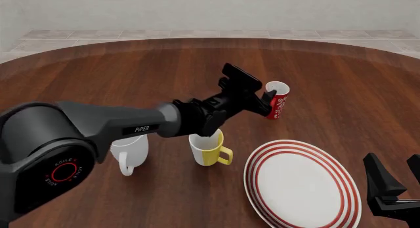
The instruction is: Pick up the red mug and put it on the plate
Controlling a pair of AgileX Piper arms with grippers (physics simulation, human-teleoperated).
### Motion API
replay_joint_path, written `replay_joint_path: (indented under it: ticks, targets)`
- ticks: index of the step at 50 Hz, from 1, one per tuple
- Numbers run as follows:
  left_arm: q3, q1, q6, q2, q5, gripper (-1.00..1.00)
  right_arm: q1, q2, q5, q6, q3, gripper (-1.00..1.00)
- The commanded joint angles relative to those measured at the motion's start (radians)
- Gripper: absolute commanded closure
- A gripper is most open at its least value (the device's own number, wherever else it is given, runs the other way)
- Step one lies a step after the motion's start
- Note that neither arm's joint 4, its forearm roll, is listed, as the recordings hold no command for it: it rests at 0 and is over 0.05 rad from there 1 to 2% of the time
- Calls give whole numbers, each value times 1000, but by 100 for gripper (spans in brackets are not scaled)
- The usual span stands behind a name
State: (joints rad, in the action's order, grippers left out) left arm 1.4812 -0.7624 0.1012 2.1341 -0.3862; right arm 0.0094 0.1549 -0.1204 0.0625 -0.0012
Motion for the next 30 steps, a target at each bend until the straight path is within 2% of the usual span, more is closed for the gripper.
replay_joint_path:
  ticks: [1, 30]
  targets:
    - [28, 2, 9, 44, -9, -100, 0, 16, -15, 2, 0, -100]
    - [113, 1, 11, 111, 15, -100, 0, 31, -26, 9, 1, -100]
